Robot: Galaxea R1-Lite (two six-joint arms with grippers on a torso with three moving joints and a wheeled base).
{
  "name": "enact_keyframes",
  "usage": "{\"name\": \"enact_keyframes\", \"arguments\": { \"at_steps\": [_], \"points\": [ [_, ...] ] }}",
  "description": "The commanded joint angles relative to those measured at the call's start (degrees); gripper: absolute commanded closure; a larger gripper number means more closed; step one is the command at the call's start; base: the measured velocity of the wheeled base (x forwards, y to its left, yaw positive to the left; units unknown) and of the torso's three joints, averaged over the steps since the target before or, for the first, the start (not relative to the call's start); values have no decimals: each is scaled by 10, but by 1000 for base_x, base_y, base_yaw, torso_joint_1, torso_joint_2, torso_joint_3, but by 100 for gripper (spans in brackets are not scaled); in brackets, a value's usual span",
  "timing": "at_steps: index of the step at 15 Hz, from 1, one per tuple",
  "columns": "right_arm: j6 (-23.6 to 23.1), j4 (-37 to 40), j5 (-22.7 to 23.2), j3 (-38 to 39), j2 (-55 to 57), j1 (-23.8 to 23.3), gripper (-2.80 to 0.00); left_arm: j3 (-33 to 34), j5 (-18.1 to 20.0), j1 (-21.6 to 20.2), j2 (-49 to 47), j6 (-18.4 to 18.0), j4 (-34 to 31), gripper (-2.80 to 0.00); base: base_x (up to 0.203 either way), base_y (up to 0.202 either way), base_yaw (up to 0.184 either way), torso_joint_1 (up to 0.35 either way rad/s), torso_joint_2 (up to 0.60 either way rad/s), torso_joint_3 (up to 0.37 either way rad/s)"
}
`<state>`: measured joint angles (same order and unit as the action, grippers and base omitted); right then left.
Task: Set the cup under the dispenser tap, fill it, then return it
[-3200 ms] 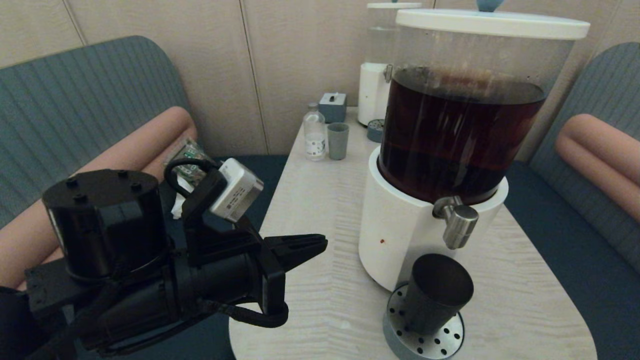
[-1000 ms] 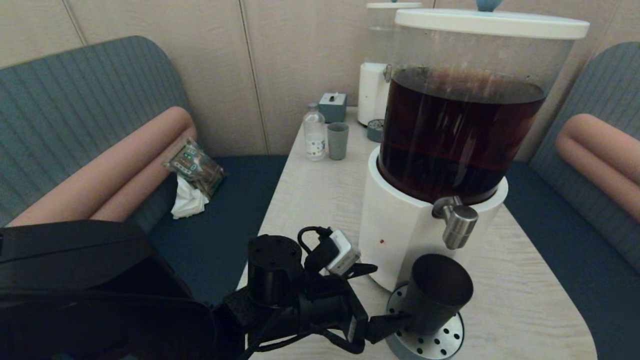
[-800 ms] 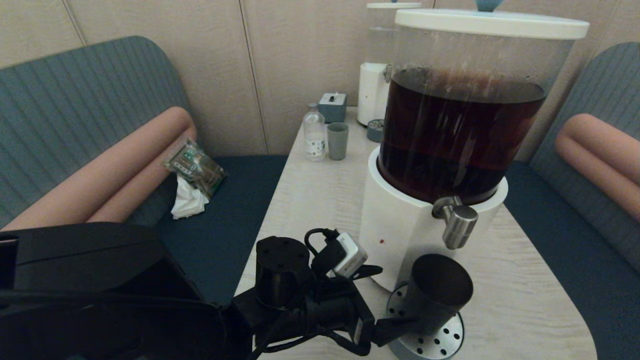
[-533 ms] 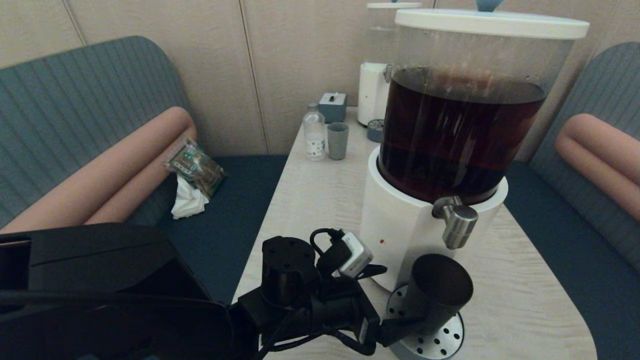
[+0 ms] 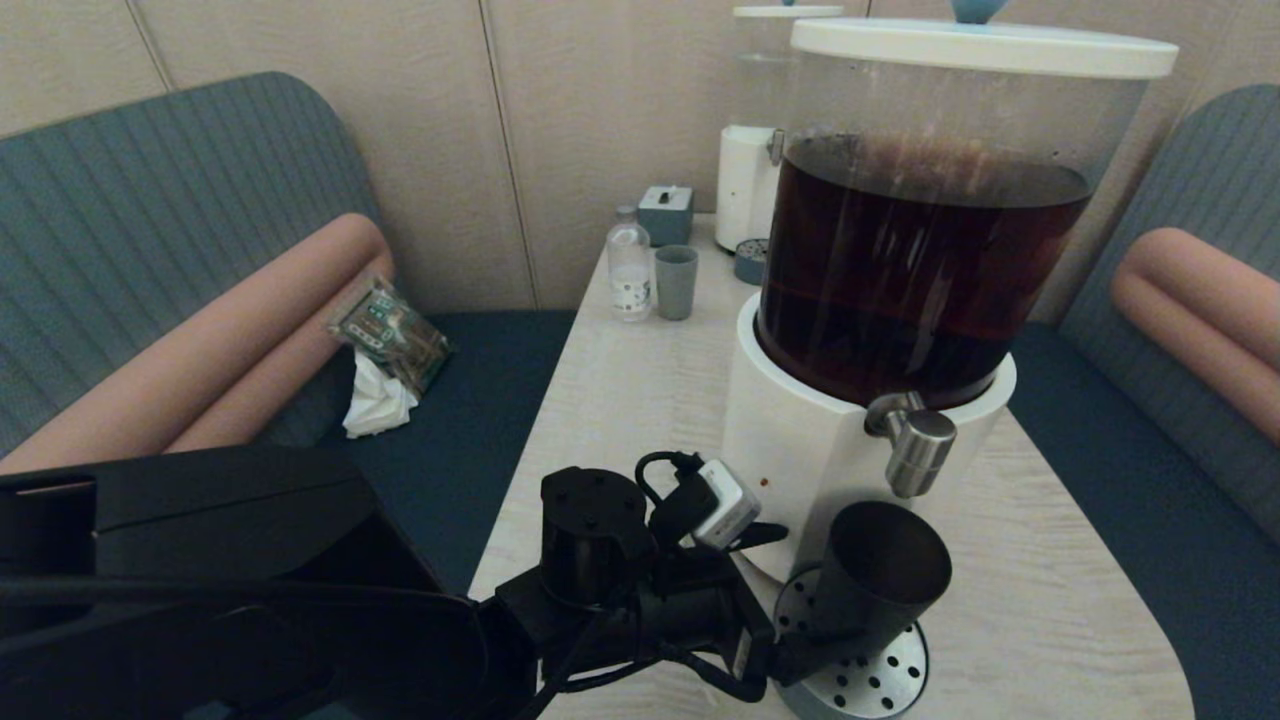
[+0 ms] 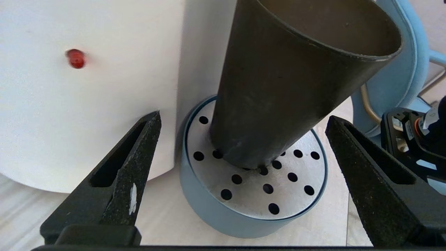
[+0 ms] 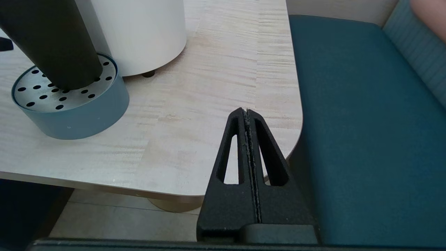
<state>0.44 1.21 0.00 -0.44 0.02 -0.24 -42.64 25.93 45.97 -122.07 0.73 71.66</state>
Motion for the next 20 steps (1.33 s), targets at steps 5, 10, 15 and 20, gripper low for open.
{"name": "enact_keyframes", "arguments": {
  "at_steps": [5,10,15,20],
  "points": [
    [0,0,0,0,-1,0,0,0,1,11,-4,-3,5,-280,0,0,0,0,0,0],
    [0,0,0,0,-1,0,0,-9,1,23,-5,-1,4,-280,0,0,0,0,0,0],
    [0,0,0,0,-1,0,0,-46,2,27,-30,3,4,-280,0,0,0,0,0,0],
    [0,0,0,0,-1,0,0,-71,4,28,-50,4,3,-280,0,0,0,0,0,0]
  ]
}}
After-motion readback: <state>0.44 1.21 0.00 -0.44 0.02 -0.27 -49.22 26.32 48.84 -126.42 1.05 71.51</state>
